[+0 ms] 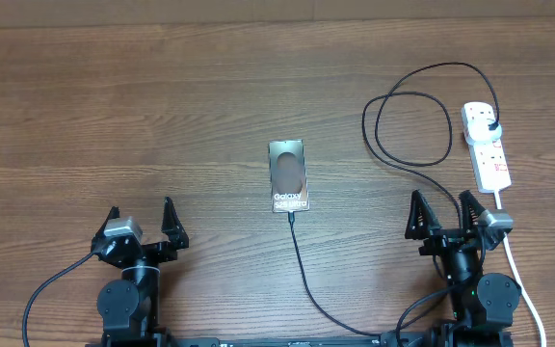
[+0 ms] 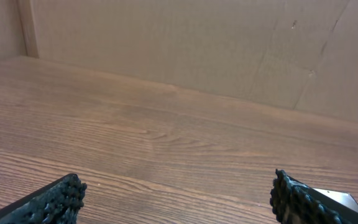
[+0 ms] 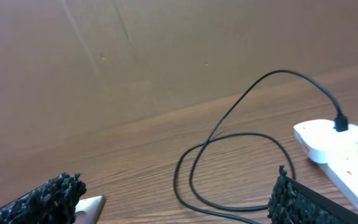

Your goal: Plug charger to phone and switch on socket

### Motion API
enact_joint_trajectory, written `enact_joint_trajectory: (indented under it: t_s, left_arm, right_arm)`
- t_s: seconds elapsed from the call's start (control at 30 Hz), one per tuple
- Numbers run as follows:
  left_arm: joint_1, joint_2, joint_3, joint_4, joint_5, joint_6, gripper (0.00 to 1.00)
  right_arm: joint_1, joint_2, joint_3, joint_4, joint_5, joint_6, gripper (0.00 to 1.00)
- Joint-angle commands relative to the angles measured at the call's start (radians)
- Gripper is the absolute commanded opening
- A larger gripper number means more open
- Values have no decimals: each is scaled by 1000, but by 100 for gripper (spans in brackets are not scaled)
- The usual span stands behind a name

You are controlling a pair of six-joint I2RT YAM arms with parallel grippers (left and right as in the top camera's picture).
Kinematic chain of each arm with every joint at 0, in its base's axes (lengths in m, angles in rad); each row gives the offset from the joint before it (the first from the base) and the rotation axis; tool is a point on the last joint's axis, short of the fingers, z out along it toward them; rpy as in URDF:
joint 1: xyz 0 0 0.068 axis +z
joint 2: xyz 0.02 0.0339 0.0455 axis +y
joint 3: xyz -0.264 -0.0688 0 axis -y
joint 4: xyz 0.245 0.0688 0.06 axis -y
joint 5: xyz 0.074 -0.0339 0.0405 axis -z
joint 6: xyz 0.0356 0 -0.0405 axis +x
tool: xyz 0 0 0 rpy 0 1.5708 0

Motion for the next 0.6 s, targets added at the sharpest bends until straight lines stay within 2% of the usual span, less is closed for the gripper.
enact_joint_trajectory:
  t_s: [0.0,0.2,0.57]
  left_arm:
    - [5,-8,-4,3,-13,23,100]
    - [5,-8,-4,3,-13,23,100]
    - [5,-8,-4,3,-13,23,100]
  right_arm:
    - [9,0,-10,-1,23,-114,100]
    - [8,-11,-10,-2,23,-273,100]
    - [10,-11,-10,3,14,-271,100]
